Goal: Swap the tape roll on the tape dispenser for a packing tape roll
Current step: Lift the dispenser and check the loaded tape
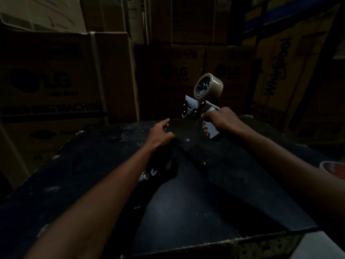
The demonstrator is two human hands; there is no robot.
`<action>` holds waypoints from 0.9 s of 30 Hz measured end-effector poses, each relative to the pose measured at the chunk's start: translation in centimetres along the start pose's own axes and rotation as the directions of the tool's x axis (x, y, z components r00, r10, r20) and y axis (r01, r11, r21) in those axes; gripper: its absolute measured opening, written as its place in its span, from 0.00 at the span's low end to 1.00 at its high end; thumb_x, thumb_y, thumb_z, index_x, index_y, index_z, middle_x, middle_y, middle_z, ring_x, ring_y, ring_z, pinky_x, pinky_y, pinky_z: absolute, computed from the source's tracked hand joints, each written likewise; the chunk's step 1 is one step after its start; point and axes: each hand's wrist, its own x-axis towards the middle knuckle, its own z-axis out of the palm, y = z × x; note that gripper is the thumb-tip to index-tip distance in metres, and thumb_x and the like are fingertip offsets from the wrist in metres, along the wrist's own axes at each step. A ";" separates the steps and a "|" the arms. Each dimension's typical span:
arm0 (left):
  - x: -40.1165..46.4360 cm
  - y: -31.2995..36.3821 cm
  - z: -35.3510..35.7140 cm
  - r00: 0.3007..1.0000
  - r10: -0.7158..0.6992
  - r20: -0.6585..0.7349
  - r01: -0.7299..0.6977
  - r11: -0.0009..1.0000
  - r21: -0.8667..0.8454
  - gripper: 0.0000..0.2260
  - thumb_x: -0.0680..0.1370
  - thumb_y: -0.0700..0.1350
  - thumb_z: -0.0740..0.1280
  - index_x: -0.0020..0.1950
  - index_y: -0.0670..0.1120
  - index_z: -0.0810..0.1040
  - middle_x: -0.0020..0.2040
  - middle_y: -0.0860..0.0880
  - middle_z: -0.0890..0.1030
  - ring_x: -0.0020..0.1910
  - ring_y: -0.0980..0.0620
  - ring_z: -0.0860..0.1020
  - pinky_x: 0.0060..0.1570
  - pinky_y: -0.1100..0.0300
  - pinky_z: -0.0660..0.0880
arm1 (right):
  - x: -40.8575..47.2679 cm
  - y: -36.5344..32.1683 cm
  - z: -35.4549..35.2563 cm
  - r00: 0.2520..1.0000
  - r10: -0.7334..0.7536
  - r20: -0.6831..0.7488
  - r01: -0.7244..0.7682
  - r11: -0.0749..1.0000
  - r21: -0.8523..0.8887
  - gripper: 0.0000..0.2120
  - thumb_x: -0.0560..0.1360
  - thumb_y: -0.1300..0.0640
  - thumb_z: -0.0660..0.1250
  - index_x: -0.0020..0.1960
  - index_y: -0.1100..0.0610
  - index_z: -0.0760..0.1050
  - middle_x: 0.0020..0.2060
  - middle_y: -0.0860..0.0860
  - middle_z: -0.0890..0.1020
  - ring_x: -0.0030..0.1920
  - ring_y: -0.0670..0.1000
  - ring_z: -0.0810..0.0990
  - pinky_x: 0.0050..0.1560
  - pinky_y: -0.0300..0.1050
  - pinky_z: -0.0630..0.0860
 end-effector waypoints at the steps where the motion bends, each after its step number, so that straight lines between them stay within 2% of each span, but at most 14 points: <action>1: 0.6 0.0 0.2 1.000 -0.009 0.012 0.009 1.000 0.011 0.32 0.72 0.41 0.71 0.75 0.45 0.66 0.69 0.43 0.75 0.66 0.45 0.75 0.67 0.53 0.71 | -0.1 0.2 0.3 0.999 -0.031 -0.030 0.030 0.999 -0.034 0.10 0.79 0.56 0.66 0.56 0.61 0.74 0.43 0.59 0.83 0.36 0.52 0.83 0.33 0.43 0.80; 3: 1.4 -0.2 0.3 0.998 -0.010 0.054 0.009 1.000 0.019 0.33 0.70 0.47 0.71 0.74 0.45 0.68 0.68 0.43 0.76 0.66 0.44 0.75 0.67 0.53 0.71 | -0.5 0.6 0.9 0.995 -0.082 -0.059 0.077 0.993 -0.090 0.06 0.79 0.56 0.66 0.51 0.59 0.75 0.42 0.58 0.83 0.35 0.51 0.82 0.32 0.41 0.79; 5: 2.4 -1.1 0.6 0.997 -0.010 0.080 0.009 1.000 0.011 0.36 0.65 0.53 0.68 0.72 0.46 0.71 0.66 0.43 0.78 0.64 0.45 0.77 0.66 0.50 0.73 | -1.1 1.4 1.3 0.992 -0.112 -0.064 0.102 0.985 -0.139 0.08 0.79 0.56 0.66 0.49 0.61 0.76 0.40 0.58 0.83 0.33 0.49 0.82 0.30 0.40 0.78; 9: 3.7 -3.0 1.4 0.991 -0.021 0.132 0.015 0.999 0.040 0.34 0.63 0.58 0.64 0.70 0.51 0.73 0.66 0.45 0.78 0.65 0.46 0.76 0.67 0.44 0.71 | -3.0 3.2 2.2 0.989 -0.124 -0.078 0.106 0.973 -0.204 0.09 0.79 0.54 0.66 0.46 0.60 0.77 0.37 0.56 0.84 0.30 0.48 0.82 0.28 0.38 0.77; 12: 3.8 -4.5 2.0 0.985 -0.069 0.160 0.057 0.995 0.080 0.35 0.62 0.59 0.60 0.69 0.55 0.72 0.69 0.46 0.74 0.69 0.46 0.71 0.71 0.41 0.64 | -4.8 4.5 2.6 0.983 -0.150 -0.103 0.118 0.957 -0.265 0.11 0.78 0.54 0.67 0.42 0.60 0.79 0.33 0.55 0.84 0.27 0.47 0.82 0.28 0.41 0.79; 14: 3.3 -4.9 2.2 0.977 -0.048 0.205 0.021 0.991 0.134 0.34 0.60 0.60 0.57 0.68 0.60 0.71 0.69 0.48 0.75 0.70 0.46 0.70 0.72 0.39 0.61 | -6.0 5.1 2.8 0.983 -0.146 -0.113 0.110 0.955 -0.277 0.12 0.77 0.53 0.68 0.39 0.60 0.79 0.31 0.54 0.84 0.27 0.49 0.83 0.31 0.47 0.82; 17: 2.7 -4.8 2.3 0.963 -0.017 0.268 -0.035 0.982 0.188 0.26 0.66 0.58 0.57 0.64 0.65 0.72 0.67 0.52 0.77 0.70 0.48 0.70 0.70 0.35 0.60 | -7.5 5.8 3.3 0.986 -0.119 -0.120 0.081 0.955 -0.285 0.13 0.77 0.52 0.67 0.38 0.59 0.79 0.31 0.54 0.84 0.29 0.52 0.85 0.37 0.55 0.84; 19: 3.2 -6.5 2.9 0.954 0.026 0.298 -0.079 0.983 0.164 0.18 0.70 0.57 0.57 0.58 0.68 0.75 0.64 0.56 0.79 0.67 0.49 0.73 0.67 0.35 0.64 | -7.9 6.4 3.6 0.983 -0.123 -0.138 0.074 0.947 -0.314 0.15 0.75 0.50 0.67 0.36 0.58 0.79 0.29 0.54 0.84 0.29 0.53 0.84 0.37 0.57 0.83; 21: 2.2 -6.1 2.8 0.943 0.051 0.330 -0.112 0.979 0.168 0.15 0.72 0.59 0.56 0.57 0.71 0.73 0.64 0.56 0.78 0.68 0.50 0.72 0.67 0.36 0.65 | -8.1 6.8 3.9 0.980 -0.129 -0.148 0.072 0.936 -0.343 0.17 0.73 0.47 0.67 0.35 0.59 0.79 0.29 0.54 0.84 0.30 0.53 0.84 0.36 0.57 0.83; 23: -0.5 -3.7 1.9 0.949 0.018 0.316 -0.089 0.973 0.214 0.16 0.77 0.57 0.57 0.64 0.67 0.70 0.67 0.54 0.73 0.72 0.51 0.64 0.73 0.39 0.56 | -8.3 7.2 4.0 0.978 -0.146 -0.150 0.082 0.927 -0.367 0.17 0.73 0.45 0.67 0.35 0.59 0.79 0.29 0.54 0.84 0.30 0.53 0.84 0.34 0.56 0.83; 24: -1.2 -2.9 1.8 0.953 0.015 0.303 -0.093 0.965 0.247 0.18 0.80 0.53 0.57 0.70 0.59 0.69 0.67 0.52 0.71 0.73 0.52 0.60 0.75 0.46 0.51 | -8.4 7.3 4.0 0.976 -0.156 -0.149 0.089 0.920 -0.381 0.18 0.73 0.45 0.67 0.35 0.59 0.79 0.30 0.54 0.84 0.30 0.53 0.84 0.34 0.55 0.83; 25: -1.3 -2.8 2.0 0.958 0.014 0.285 -0.096 0.956 0.277 0.18 0.83 0.49 0.56 0.73 0.53 0.67 0.69 0.49 0.70 0.75 0.51 0.57 0.74 0.51 0.48 | -8.5 7.4 3.9 0.975 -0.164 -0.147 0.095 0.915 -0.392 0.18 0.73 0.45 0.66 0.35 0.58 0.79 0.30 0.53 0.84 0.30 0.53 0.84 0.35 0.55 0.83; 27: -1.4 -2.8 2.2 0.961 0.037 0.276 -0.127 0.940 0.316 0.19 0.83 0.48 0.55 0.76 0.52 0.64 0.74 0.47 0.66 0.77 0.49 0.53 0.73 0.50 0.46 | -8.6 7.5 3.9 0.977 -0.160 -0.138 0.090 0.908 -0.410 0.19 0.72 0.42 0.65 0.36 0.58 0.79 0.30 0.53 0.84 0.31 0.53 0.84 0.36 0.54 0.83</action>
